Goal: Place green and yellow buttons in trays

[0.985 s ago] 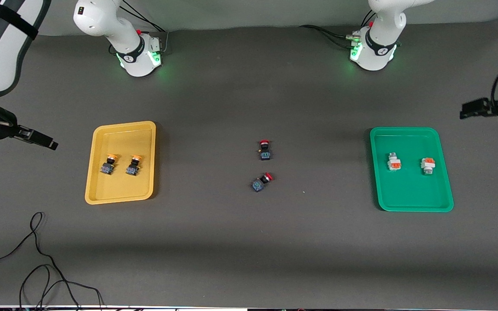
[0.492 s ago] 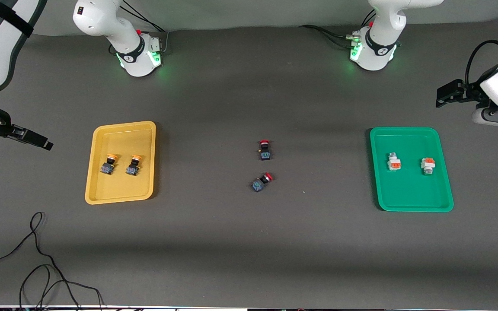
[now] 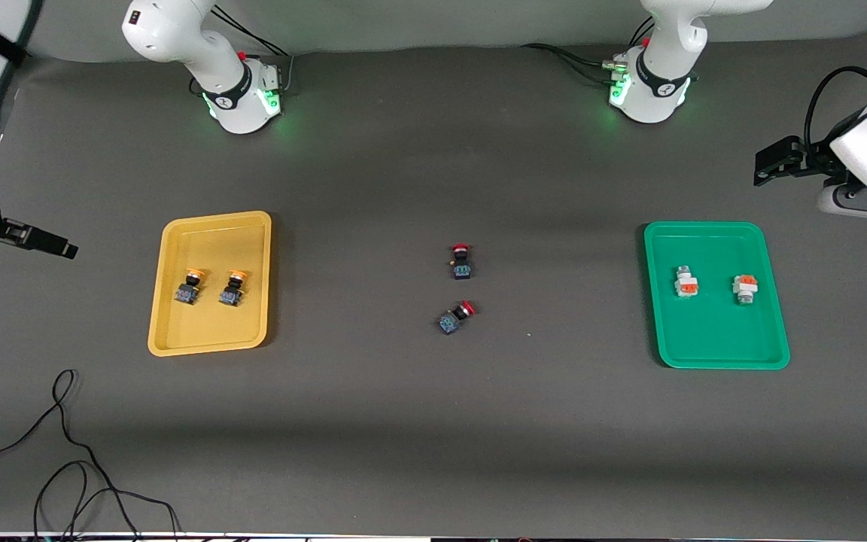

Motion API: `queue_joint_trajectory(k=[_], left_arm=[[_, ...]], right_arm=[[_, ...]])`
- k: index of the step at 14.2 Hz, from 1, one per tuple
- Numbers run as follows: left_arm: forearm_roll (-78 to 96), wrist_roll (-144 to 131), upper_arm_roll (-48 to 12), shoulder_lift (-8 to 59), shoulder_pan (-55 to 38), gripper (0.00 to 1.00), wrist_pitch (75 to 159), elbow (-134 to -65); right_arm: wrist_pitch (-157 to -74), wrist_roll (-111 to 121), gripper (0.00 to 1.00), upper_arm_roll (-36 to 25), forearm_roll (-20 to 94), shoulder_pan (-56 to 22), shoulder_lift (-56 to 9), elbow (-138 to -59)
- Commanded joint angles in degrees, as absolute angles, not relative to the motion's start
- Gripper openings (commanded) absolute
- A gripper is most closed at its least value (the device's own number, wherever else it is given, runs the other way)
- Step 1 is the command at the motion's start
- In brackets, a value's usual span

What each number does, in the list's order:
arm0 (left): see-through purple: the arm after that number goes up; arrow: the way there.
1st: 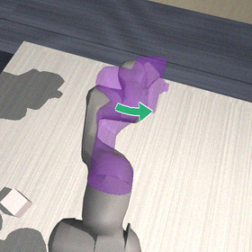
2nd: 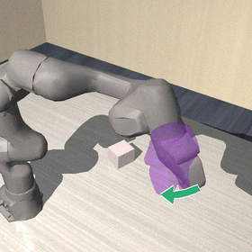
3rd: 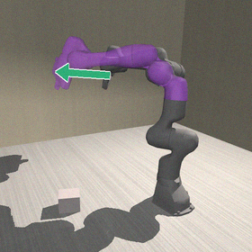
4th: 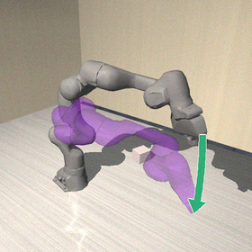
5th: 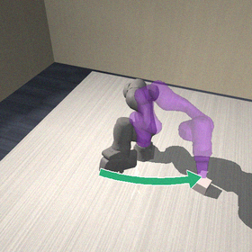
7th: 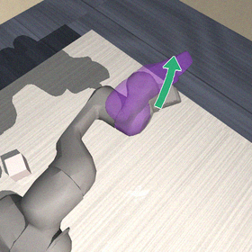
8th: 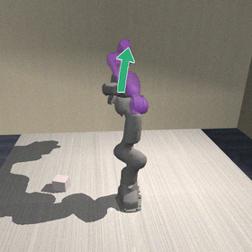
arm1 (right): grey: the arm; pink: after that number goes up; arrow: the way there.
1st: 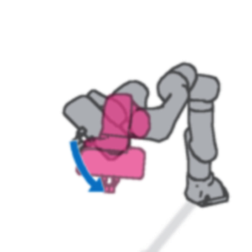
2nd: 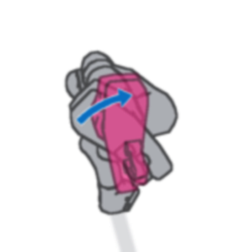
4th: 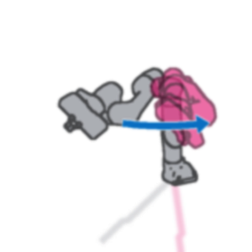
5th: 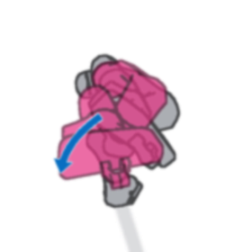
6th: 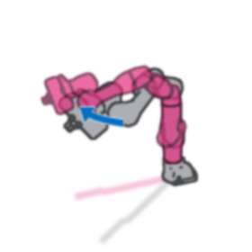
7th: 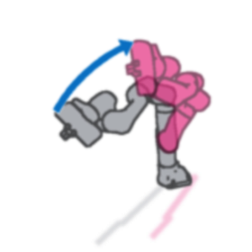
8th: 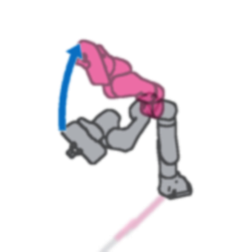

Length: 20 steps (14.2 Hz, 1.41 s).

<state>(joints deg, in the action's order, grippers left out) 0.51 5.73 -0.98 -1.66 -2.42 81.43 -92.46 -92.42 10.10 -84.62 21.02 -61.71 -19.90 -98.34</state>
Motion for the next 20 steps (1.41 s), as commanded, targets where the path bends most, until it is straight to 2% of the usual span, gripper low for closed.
queue_joint_trajectory(k=[1, 5, 8, 10, 14, 17, 20], left_arm=[[0.18, 4.66, -0.18, -2.55, -3.43, 1.0, 80.95, -92.64], [0.09, 4.66, -0.18, -2.55, -3.34, 1.0, 80.95, -92.81], [0.09, 5.1, -0.09, -2.55, -2.99, 1.0, 80.86, -92.55], [0.09, 5.1, -0.09, -2.55, -2.99, 1.0, 80.77, -92.55], [0.09, 5.1, -0.09, -2.55, -2.99, 1.0, 80.86, -92.2], [-0.09, 4.66, -0.09, -2.55, -2.99, 1.0, 81.12, -92.28], [-0.09, 4.57, 0.18, -2.55, -2.9, 1.0, 81.47, -92.55]], right_arm=[[-86.76, 7.56, 1.0, -68.69, 16.1, -47.5, -13.63, -90.54], [-86.31, 3.0, 1.0, -51.81, 8.46, -37.56, -7.93, -89.91], [-85.26, 2.64, 1.0, -37.23, 5.46, -25.61, -3.7, -91.31], [-84.38, 0.36, 1.0, -31.31, 4.57, -21.72, -2.03, -91.58], [-84.72, -0.7, 1.0, -16.21, 1.14, -10.75, 3.86, -98.34], [-84.9, -4.98, 1.0, -10.92, 1.14, -7.83, 4.75, -98.7], [-84.29, -7.46, 1.0, -2.49, 1.23, -2.83, 6.14, -99.4]])
